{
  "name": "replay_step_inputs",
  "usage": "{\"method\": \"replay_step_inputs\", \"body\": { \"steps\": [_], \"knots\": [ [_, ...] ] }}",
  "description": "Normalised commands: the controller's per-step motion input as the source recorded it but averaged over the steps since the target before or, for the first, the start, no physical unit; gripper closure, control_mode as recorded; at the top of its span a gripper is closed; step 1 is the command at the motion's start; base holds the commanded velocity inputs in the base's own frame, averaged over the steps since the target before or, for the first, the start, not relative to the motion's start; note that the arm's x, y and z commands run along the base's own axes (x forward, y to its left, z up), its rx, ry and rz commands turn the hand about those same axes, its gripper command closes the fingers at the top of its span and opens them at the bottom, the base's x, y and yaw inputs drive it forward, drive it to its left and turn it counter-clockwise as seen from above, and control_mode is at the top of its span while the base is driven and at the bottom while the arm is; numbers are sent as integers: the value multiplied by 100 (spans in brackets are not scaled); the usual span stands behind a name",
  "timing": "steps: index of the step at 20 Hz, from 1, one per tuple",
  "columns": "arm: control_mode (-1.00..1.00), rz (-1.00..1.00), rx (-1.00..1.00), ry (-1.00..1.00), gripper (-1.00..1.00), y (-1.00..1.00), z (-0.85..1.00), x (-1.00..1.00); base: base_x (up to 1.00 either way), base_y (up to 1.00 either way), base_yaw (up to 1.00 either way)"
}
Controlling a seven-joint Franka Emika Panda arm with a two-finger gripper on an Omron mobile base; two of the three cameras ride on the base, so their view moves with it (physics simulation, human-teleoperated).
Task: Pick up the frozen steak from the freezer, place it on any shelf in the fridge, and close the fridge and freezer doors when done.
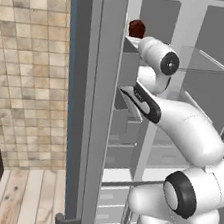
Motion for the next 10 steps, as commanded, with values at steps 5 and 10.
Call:
{"method": "replay_step_inputs", "body": {
  "steps": [5,10],
  "knots": [
    [-100,0,1,-10,100,-20,86,-100,0,0,0],
    [-100,0,-2,1,100,-35,68,-100,0,0,0]
  ]
}}
